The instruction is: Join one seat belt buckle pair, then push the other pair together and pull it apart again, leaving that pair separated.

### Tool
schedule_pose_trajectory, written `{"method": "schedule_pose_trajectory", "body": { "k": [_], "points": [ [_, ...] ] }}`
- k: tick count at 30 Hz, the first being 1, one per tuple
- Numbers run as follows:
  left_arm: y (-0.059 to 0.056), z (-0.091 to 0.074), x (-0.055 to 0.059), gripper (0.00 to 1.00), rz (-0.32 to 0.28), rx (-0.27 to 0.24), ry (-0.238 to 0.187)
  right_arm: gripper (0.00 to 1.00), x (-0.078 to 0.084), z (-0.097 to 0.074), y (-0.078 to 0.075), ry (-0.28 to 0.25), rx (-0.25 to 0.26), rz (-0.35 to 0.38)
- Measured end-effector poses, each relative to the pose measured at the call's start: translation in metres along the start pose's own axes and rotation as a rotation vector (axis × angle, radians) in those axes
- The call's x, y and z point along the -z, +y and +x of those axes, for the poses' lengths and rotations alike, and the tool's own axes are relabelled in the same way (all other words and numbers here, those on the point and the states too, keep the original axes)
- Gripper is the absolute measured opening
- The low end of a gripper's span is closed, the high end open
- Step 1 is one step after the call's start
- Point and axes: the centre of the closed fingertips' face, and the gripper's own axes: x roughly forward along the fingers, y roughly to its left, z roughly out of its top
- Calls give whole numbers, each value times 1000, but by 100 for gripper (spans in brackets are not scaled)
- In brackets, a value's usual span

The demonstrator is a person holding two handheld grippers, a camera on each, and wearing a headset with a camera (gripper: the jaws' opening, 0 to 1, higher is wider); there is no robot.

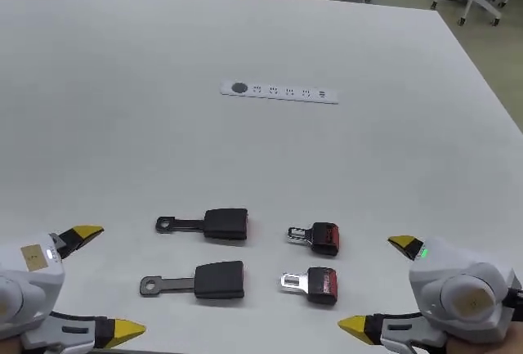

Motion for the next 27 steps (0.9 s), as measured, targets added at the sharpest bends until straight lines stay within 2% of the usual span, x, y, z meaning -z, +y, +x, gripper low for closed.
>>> {"method": "schedule_pose_trajectory", "body": {
  "k": [16,22,27],
  "points": [
    [0,0,2,94,-23,6,14,83,4,5,3,17,-15,-25],
    [0,-2,-1,90,-50,11,-5,82,5,7,6,12,-27,-11],
    [-4,0,3,87,-36,34,20,78,3,6,8,13,-39,-15]
  ]
}}
